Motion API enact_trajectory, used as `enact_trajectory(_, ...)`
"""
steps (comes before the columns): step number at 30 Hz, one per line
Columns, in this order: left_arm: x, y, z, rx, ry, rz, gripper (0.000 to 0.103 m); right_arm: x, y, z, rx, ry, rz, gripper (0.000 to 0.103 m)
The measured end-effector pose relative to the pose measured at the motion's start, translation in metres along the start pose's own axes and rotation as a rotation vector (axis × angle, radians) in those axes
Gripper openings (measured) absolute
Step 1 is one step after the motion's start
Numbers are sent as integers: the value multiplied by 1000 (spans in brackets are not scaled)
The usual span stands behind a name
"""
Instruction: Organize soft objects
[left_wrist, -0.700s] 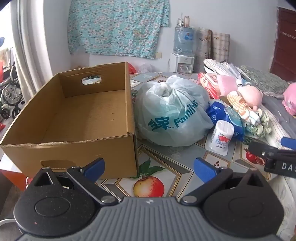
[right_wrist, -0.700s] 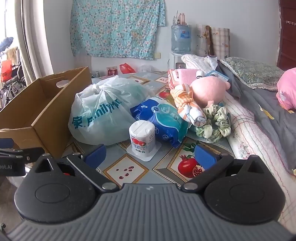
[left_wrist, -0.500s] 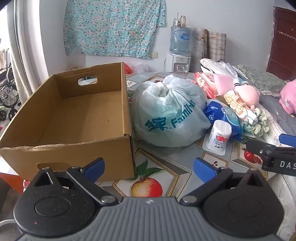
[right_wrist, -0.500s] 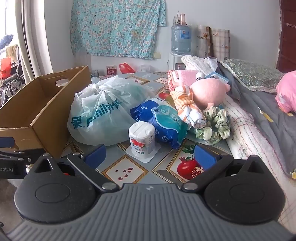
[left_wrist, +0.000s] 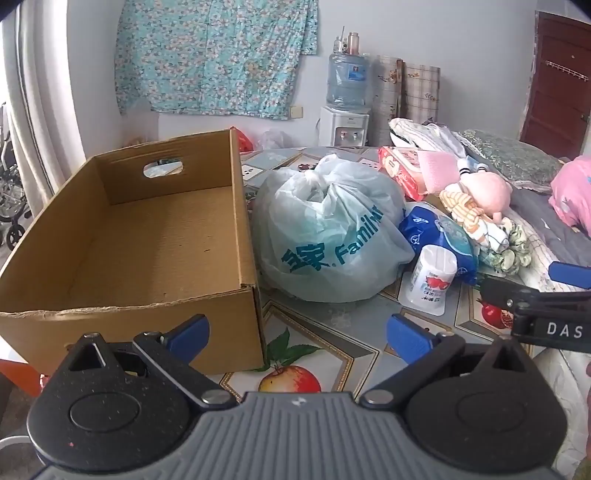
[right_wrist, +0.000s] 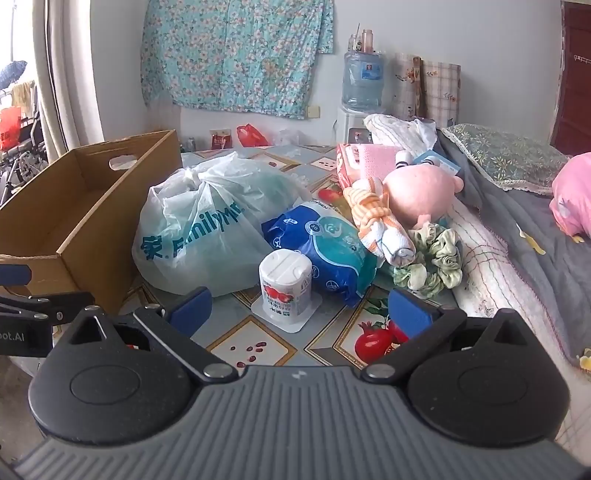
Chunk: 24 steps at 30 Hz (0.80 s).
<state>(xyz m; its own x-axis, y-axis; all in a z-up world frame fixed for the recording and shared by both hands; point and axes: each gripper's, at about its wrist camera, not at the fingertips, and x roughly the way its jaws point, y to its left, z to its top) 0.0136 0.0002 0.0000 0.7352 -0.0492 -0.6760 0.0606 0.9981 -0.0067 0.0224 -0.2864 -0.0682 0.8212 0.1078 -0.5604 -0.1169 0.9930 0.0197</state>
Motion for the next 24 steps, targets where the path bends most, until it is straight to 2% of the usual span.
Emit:
enact_trajectory(8,0,2,0,7,0,-33,103,1,2,3,-8,8,-15,102)
enact_trajectory(24,1,5,2,-2,-4,-25,103,2,4,4,-14,9,-14,102)
